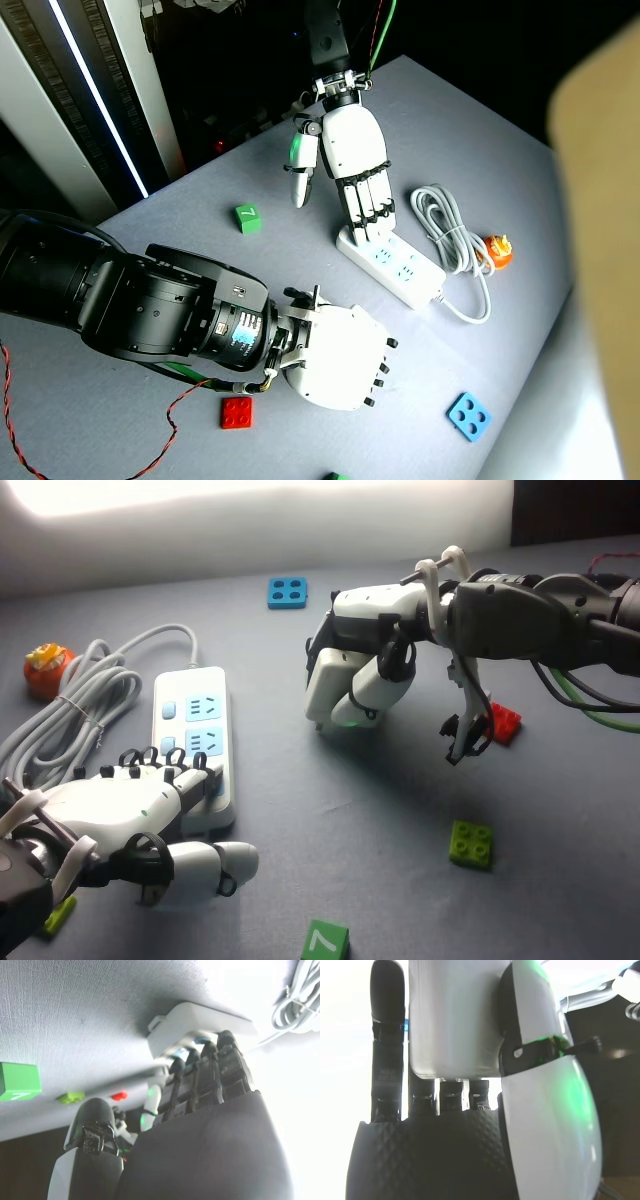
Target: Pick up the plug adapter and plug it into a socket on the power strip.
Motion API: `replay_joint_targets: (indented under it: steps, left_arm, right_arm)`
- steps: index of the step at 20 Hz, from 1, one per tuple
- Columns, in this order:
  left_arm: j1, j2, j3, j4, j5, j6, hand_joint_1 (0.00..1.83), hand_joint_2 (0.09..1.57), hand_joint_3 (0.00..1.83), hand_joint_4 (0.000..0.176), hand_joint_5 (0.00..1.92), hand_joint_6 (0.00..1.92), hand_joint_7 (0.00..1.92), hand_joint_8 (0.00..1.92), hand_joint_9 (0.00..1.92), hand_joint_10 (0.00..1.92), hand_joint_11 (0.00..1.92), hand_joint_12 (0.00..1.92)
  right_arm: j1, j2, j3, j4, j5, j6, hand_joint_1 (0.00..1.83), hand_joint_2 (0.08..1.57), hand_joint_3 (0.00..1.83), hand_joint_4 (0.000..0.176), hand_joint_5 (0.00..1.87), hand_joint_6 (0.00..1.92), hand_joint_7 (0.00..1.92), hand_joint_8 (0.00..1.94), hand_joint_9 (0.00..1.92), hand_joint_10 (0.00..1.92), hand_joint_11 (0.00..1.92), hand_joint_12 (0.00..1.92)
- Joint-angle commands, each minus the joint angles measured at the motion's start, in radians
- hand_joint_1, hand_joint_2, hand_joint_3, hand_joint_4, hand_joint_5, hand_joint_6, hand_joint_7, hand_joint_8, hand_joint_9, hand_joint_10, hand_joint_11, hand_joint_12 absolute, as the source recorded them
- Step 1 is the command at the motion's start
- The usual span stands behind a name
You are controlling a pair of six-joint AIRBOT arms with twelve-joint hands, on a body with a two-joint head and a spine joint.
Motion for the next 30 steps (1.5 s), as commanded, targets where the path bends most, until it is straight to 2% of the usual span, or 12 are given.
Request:
replay_joint_targets:
  steps: [1, 3, 6, 10, 12, 16, 20, 23, 24, 27, 30]
  left_arm:
    - [-0.001, -0.002, 0.003, 0.004, 0.003, 0.002, 0.00, 1.31, 0.00, 0.000, 0.05, 0.00, 0.04, 0.00, 0.01, 0.00, 0.00, 0.00]
    - [-0.001, -0.002, 0.003, 0.004, 0.006, 0.002, 0.00, 1.31, 0.00, 0.000, 0.06, 0.01, 0.04, 0.00, 0.01, 0.00, 0.00, 0.00]
    - [-0.003, -0.002, 0.003, 0.004, 0.007, 0.002, 0.00, 1.30, 0.00, 0.000, 0.05, 0.00, 0.03, 0.00, 0.01, 0.00, 0.00, 0.00]
    - [-0.003, -0.002, 0.007, 0.004, 0.007, 0.002, 0.00, 1.31, 0.00, 0.000, 0.06, 0.01, 0.04, 0.01, 0.02, 0.00, 0.00, 0.00]
    - [-0.004, -0.002, 0.008, 0.004, 0.007, 0.002, 0.00, 1.30, 0.00, 0.000, 0.06, 0.00, 0.04, 0.00, 0.01, 0.00, 0.00, 0.00]
    - [-0.002, -0.002, 0.009, 0.004, 0.007, 0.002, 0.00, 1.31, 0.00, 0.000, 0.05, 0.00, 0.04, 0.00, 0.02, 0.01, 0.01, 0.00]
    - [0.004, -0.002, 0.009, 0.004, 0.008, 0.004, 0.00, 1.30, 0.00, 0.000, 0.06, 0.01, 0.05, 0.01, 0.02, 0.01, 0.01, 0.00]
    - [0.004, -0.002, 0.010, 0.004, 0.008, 0.004, 0.00, 1.31, 0.00, 0.000, 0.07, 0.01, 0.05, 0.00, 0.02, 0.00, 0.00, 0.00]
    - [0.005, -0.002, 0.010, 0.004, 0.008, 0.004, 0.00, 1.31, 0.00, 0.000, 0.07, 0.01, 0.05, 0.00, 0.02, 0.00, 0.00, 0.00]
    - [0.007, -0.002, 0.010, 0.004, 0.009, 0.005, 0.00, 1.30, 0.00, 0.000, 0.08, 0.01, 0.06, 0.00, 0.02, 0.00, 0.00, 0.00]
    - [0.008, -0.003, 0.013, 0.004, 0.012, 0.006, 0.00, 1.31, 0.00, 0.000, 0.07, 0.00, 0.05, 0.00, 0.02, 0.00, 0.00, 0.00]
  right_arm:
    - [0.004, 0.013, 0.003, 0.006, 0.083, 0.005, 1.39, 1.08, 0.00, 0.000, 0.96, 0.95, 1.09, 0.78, 1.02, 1.03, 0.85, 1.12]
    - [0.012, 0.026, -0.002, 0.006, 0.076, 0.001, 1.39, 1.07, 0.00, 0.000, 0.97, 0.92, 1.10, 0.76, 1.03, 1.02, 0.87, 1.10]
    - [0.035, 0.069, -0.052, 0.005, 0.073, -0.035, 1.39, 1.08, 0.00, 0.000, 0.96, 0.96, 1.09, 0.77, 1.01, 1.03, 0.86, 1.10]
    - [0.082, 0.152, -0.149, -0.065, 0.054, -0.066, 1.38, 1.09, 0.00, 0.000, 0.94, 0.99, 1.08, 0.80, 0.99, 1.08, 0.84, 1.13]
    - [0.104, 0.180, -0.183, -0.149, 0.029, -0.067, 1.38, 1.08, 0.00, 0.000, 0.95, 0.99, 1.08, 0.78, 1.00, 1.06, 0.85, 1.13]
    - [0.153, 0.220, -0.240, -0.164, 0.053, -0.328, 1.38, 1.09, 0.00, 0.000, 0.92, 1.02, 1.07, 0.81, 0.98, 1.08, 0.84, 1.13]
    - [0.195, 0.216, -0.239, -0.163, 0.062, -0.378, 1.38, 1.09, 0.00, 0.000, 0.92, 1.02, 1.08, 0.80, 0.97, 1.09, 0.83, 1.12]
    - [0.254, 0.204, -0.222, -0.161, -0.047, -0.412, 1.38, 1.09, 0.00, 0.000, 0.92, 1.03, 1.07, 0.82, 0.97, 1.10, 0.82, 1.12]
    - [0.282, 0.197, -0.209, -0.160, -0.118, -0.415, 1.38, 1.09, 0.00, 0.000, 0.92, 1.03, 1.07, 0.82, 0.97, 1.10, 0.82, 1.13]
    - [0.338, 0.177, -0.175, -0.170, -0.286, -0.358, 1.38, 1.09, 0.00, 0.000, 0.93, 1.01, 1.07, 0.81, 0.99, 1.07, 0.83, 1.12]
    - [0.350, 0.169, -0.164, -0.471, -0.351, -0.081, 1.38, 1.09, 0.00, 0.000, 0.91, 1.03, 1.05, 0.85, 0.98, 1.09, 0.82, 1.12]
